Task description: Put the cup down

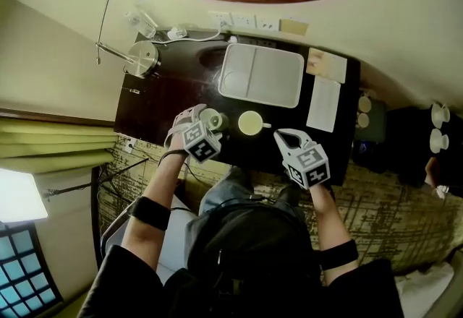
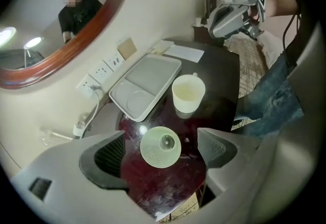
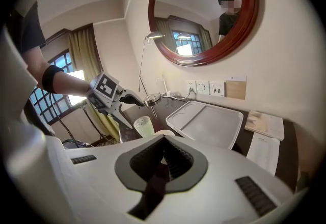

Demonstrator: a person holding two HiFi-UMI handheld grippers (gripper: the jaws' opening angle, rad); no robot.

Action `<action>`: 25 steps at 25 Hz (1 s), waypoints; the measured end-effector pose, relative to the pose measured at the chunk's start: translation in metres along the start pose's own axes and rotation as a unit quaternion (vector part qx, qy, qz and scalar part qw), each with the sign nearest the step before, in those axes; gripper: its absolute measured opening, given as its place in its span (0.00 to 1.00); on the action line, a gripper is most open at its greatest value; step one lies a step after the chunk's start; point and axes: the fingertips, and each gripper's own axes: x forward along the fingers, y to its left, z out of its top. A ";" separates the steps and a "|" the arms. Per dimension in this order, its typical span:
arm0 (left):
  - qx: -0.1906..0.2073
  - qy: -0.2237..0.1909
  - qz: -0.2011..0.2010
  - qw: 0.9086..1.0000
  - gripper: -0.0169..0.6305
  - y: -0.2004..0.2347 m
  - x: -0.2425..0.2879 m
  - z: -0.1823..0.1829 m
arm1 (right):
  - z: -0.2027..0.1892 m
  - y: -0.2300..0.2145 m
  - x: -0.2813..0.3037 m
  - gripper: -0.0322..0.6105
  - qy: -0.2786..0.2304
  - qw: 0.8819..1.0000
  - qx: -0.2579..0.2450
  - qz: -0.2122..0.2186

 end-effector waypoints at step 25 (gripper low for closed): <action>0.043 0.007 -0.086 0.995 0.62 -0.001 0.062 -0.008 | -0.011 0.008 0.029 0.05 0.029 0.997 0.060 -0.046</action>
